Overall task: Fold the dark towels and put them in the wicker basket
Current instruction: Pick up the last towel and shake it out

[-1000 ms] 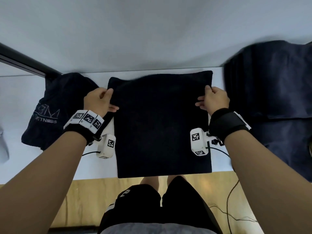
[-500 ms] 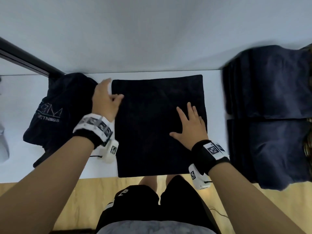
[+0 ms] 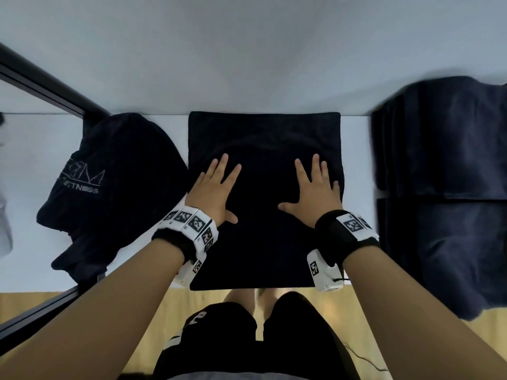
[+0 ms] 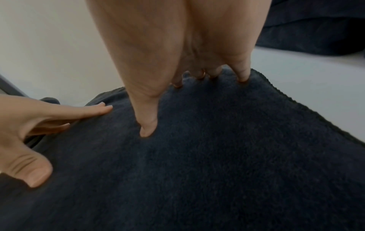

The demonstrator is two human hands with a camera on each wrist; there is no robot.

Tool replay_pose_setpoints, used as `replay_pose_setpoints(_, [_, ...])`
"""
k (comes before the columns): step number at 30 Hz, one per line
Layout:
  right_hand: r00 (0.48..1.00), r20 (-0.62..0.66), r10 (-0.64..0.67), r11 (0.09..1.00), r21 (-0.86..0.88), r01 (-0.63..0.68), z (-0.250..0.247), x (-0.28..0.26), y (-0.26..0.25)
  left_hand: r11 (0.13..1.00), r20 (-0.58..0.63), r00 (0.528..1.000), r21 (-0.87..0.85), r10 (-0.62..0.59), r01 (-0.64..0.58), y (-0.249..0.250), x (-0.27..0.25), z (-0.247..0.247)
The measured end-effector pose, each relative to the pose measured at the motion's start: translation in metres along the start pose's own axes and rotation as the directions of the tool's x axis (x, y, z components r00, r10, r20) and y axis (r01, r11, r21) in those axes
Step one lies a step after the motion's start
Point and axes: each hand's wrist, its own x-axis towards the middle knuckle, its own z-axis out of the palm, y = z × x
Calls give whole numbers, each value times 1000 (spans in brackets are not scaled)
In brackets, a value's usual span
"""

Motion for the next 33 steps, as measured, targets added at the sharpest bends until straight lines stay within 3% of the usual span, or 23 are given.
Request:
replay_pose_setpoints(6, [998,-46,-34,996,87,38,-8,-2,4,999,23,999,13,-33,33,2,7,-5])
replay_pose_setpoints(9, [965,-260,-42,967,232,105,3,-32,10,997,12,997,35,-70,69,10,6,-6])
replay_pose_setpoints(12, [896,-437,77,900,417,127,31,-81,19,992,-49,992,56,-113,116,21,-1,-6])
replay_pose_setpoints(14, [909,-368,195,852,523,29,55,-113,29,986,-130,980,54,-152,161,28,-9,-3])
replay_pose_setpoints(17, [936,-152,317,769,619,-160,96,-149,50,972,-300,935,83,-187,221,44,-24,8])
replay_pose_setpoints(20, [934,91,347,739,587,-331,132,-175,70,964,-313,919,42,-238,264,61,-35,32])
replay_pose_setpoints(22, [904,187,384,664,625,-411,149,-182,80,958,-322,902,-66,-287,281,65,-39,47])
replay_pose_setpoints(25, [884,161,440,533,745,-401,164,-175,85,954,-335,899,-192,-284,230,56,-48,52])
replay_pose_setpoints(27, [879,108,464,459,820,-343,169,-164,84,948,-300,926,-286,-230,143,47,-64,50])
replay_pose_setpoints(30, [869,83,487,406,860,-309,174,-152,83,899,-284,944,-436,-168,29,34,-104,53])
replay_pose_setpoints(33, [874,53,483,401,874,-275,179,-148,80,935,-353,904,-336,-240,116,15,-147,78])
